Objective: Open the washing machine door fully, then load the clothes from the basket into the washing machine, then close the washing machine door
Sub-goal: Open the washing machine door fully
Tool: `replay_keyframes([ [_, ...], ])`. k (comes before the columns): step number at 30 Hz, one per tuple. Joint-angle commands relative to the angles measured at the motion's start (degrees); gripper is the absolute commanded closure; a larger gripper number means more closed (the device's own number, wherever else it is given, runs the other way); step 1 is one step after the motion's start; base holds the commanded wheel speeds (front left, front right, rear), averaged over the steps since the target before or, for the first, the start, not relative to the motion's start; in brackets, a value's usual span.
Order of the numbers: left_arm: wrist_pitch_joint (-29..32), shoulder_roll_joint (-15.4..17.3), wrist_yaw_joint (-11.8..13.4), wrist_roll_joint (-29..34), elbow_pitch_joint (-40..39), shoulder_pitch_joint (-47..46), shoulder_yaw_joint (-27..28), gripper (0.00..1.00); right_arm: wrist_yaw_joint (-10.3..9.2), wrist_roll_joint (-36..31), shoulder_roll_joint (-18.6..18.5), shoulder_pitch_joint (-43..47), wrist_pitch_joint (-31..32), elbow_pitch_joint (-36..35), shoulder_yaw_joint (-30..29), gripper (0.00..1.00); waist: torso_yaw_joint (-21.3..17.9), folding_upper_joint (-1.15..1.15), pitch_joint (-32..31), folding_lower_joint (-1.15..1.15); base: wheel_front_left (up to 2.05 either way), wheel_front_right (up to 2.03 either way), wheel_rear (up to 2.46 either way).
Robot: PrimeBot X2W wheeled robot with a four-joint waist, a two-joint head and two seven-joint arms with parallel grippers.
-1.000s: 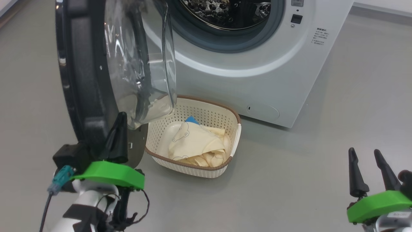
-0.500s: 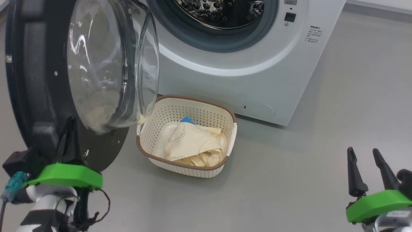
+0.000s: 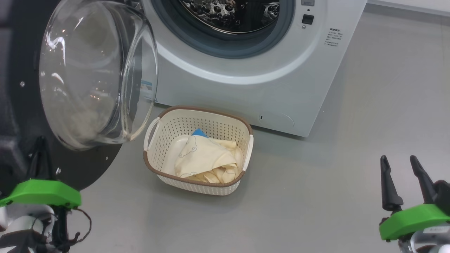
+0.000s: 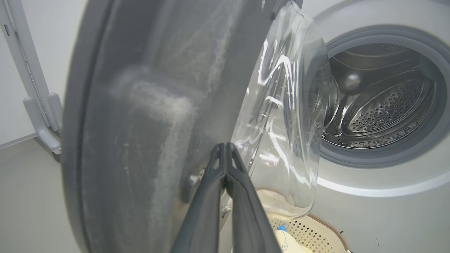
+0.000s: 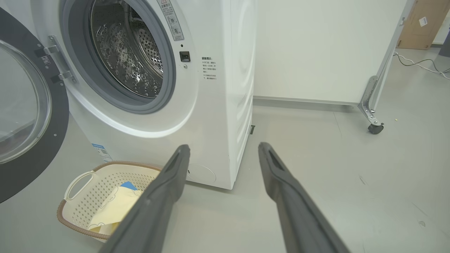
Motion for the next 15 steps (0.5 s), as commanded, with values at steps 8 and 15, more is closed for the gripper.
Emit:
replay_keyframes([
  [8,0.16,5.49,14.12,-1.4,2.4,-3.61,5.71,1.0,-0.01,-0.76,-0.96,-0.95,0.61,-3.83,1.35,0.0,-0.56,0.0,0.25,0.0,0.0,0.0,0.0],
  [15,0.19,7.52,13.92,-2.85,5.42,-4.81,8.57,1.0,-0.01,-0.72,-0.96,-1.07,0.78,-4.15,1.3,0.0,-0.82,0.0,0.72,0.0,0.0,0.0,0.0],
])
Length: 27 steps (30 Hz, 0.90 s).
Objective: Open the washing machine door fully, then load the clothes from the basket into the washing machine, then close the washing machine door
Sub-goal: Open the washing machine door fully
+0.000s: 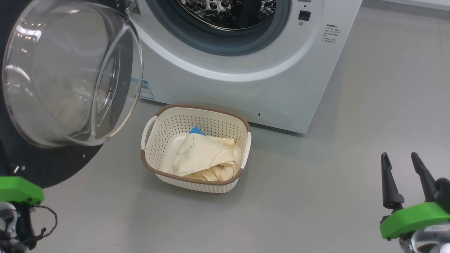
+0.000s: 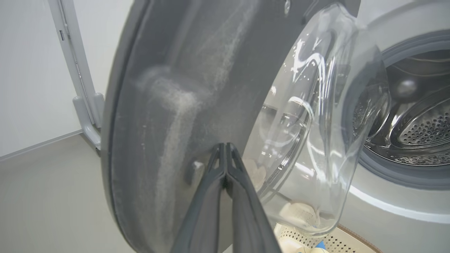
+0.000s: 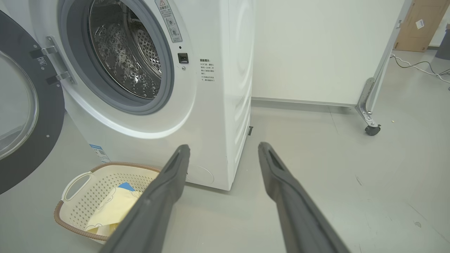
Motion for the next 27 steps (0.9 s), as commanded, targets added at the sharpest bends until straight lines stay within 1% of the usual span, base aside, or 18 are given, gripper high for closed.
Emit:
replay_keyframes([
  [1,0.02,4.18,13.73,-0.53,-0.19,-3.7,3.92,1.0,-0.01,-0.22,-0.96,-1.11,0.22,-2.34,1.21,0.0,-0.02,0.0,0.12,0.0,0.0,0.0,0.0],
  [9,-0.05,5.18,12.72,-0.78,3.21,-5.6,4.61,1.0,-0.01,-0.03,-0.96,-1.56,0.23,-2.34,1.26,0.0,-0.22,0.0,0.56,0.0,0.0,0.0,0.0],
  [15,-0.14,6.0,11.61,-1.31,7.52,-7.77,5.6,1.0,-0.01,0.08,-0.96,-1.91,-0.08,-1.7,1.6,0.0,-0.8,0.0,0.59,0.0,0.0,0.0,0.0],
  [20,-0.25,6.52,10.14,-1.26,10.23,-9.12,5.96,1.0,-0.01,-0.04,-0.96,-2.11,-0.01,-1.54,1.61,0.0,-1.18,0.0,0.68,0.0,0.0,0.0,0.0],
  [27,-0.41,5.67,7.8,-0.64,12.04,-10.42,6.39,1.0,-0.01,0.29,-0.96,-2.46,-0.28,-1.33,1.73,0.0,-1.26,0.0,0.63,0.0,0.0,0.0,0.0],
])
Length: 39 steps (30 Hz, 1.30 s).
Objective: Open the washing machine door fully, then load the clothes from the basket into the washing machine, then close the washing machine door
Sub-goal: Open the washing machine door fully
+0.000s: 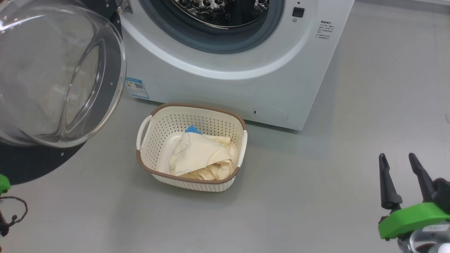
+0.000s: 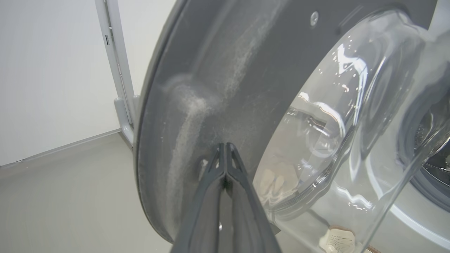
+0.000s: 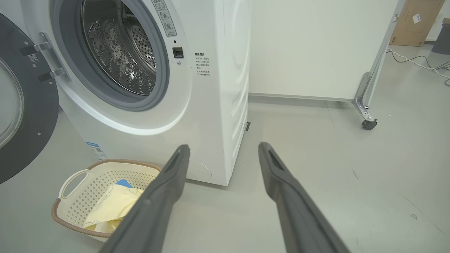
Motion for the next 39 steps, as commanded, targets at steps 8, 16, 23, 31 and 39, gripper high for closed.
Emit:
replay_keyframes([
  [8,-0.38,-0.49,7.1,5.57,-6.72,-1.43,4.08,1.0,-0.01,0.27,-0.96,-2.17,-0.3,-1.56,0.76,0.0,0.44,0.0,-0.01,0.0,0.0,0.0,0.0],
  [16,-0.38,-6.2,8.37,11.88,-20.22,6.05,4.66,1.0,-0.01,0.13,-0.96,-1.82,-0.24,-1.35,0.56,0.0,0.55,0.0,-0.7,0.0,0.0,0.0,0.0],
  [23,-0.39,-9.55,8.48,15.85,-30.85,12.44,1.68,1.0,-0.01,-0.38,-0.96,-1.94,-0.08,-1.37,0.69,0.0,-0.2,0.0,-0.89,0.0,0.0,0.0,0.0],
  [31,1.21,-12.57,8.36,18.38,-37.21,16.31,-5.56,0.2,-0.01,-0.61,-0.96,-2.15,-0.3,-0.6,1.44,0.0,-2.35,0.0,-1.49,0.0,0.0,0.0,0.0],
  [39,3.83,-14.24,7.33,19.03,-36.71,16.14,-10.42,0.0,-0.01,-0.8,-0.96,-2.72,-0.43,0.05,2.8,0.0,-7.03,0.0,-2.05,0.0,0.0,0.0,0.0],
])
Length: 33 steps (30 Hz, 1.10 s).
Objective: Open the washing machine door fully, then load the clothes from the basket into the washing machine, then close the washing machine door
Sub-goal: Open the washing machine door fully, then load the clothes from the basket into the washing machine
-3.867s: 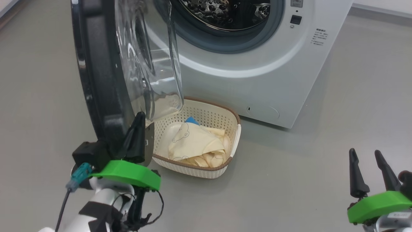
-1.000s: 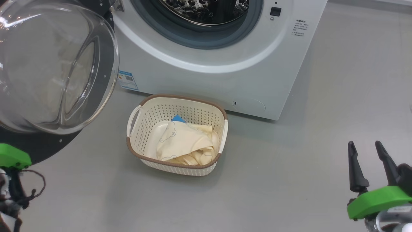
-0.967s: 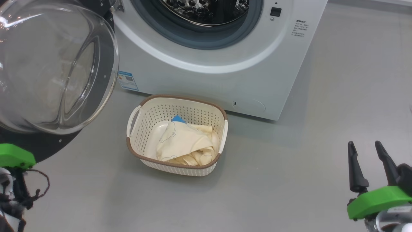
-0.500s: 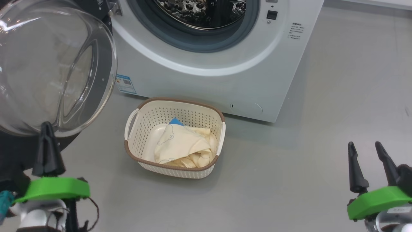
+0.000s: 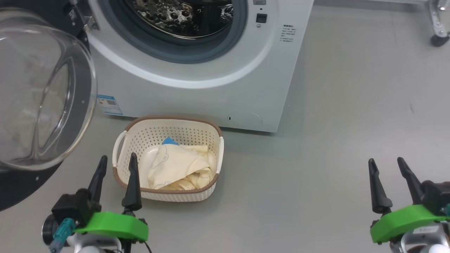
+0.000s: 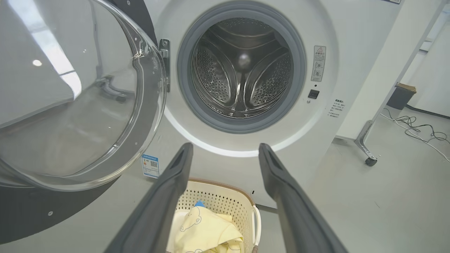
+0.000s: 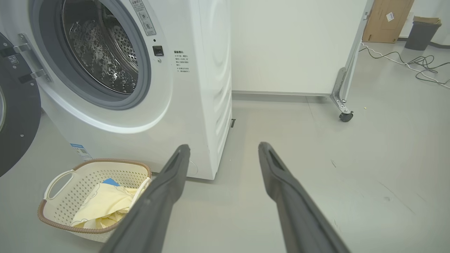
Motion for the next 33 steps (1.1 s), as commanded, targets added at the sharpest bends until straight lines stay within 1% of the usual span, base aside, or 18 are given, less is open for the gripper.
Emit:
replay_keyframes([
  [1,0.28,0.46,7.15,0.47,-1.18,-2.51,1.87,0.0,-0.01,-0.3,-0.96,-2.8,-0.46,-1.58,1.5,0.0,-1.66,0.0,-0.22,0.0,0.0,0.0,0.0],
  [8,-0.05,-1.0,6.31,-0.21,3.39,-3.92,0.76,0.0,-0.01,-0.75,-0.96,-3.06,-0.85,-0.72,2.53,0.0,-6.67,0.0,-0.51,0.0,0.0,0.0,0.0],
  [13,-0.97,-0.94,6.13,0.34,6.74,-5.28,0.68,0.0,-0.01,-1.09,-0.96,-3.07,-0.96,-0.72,2.46,0.0,-8.59,0.0,-0.4,0.0,0.0,0.0,0.0],
  [17,-0.96,-0.57,7.22,1.51,9.02,-5.85,0.52,0.0,-0.01,-1.17,-0.96,-2.93,-1.0,-0.5,2.33,0.0,-9.07,0.0,-0.72,0.0,0.0,0.0,0.0],
  [24,-1.4,-0.66,7.93,1.48,10.22,-6.12,0.88,0.0,-0.01,-0.84,-0.96,-2.81,-0.95,-0.17,2.41,0.0,-9.47,0.0,-1.03,0.0,-0.02,0.02,0.0],
  [27,-1.64,-0.84,7.37,0.83,10.09,-6.17,1.0,0.0,-0.01,-0.65,-0.96,-2.86,-1.02,-0.08,2.58,0.0,-9.54,0.0,-1.02,0.0,0.2,-0.2,0.0],
  [33,-1.99,-0.82,7.12,0.24,10.33,-6.1,1.4,0.0,-0.01,-0.36,-0.96,-2.96,-1.4,0.44,2.82,0.0,-9.71,0.0,-1.01,0.0,0.71,-0.74,0.03],
])
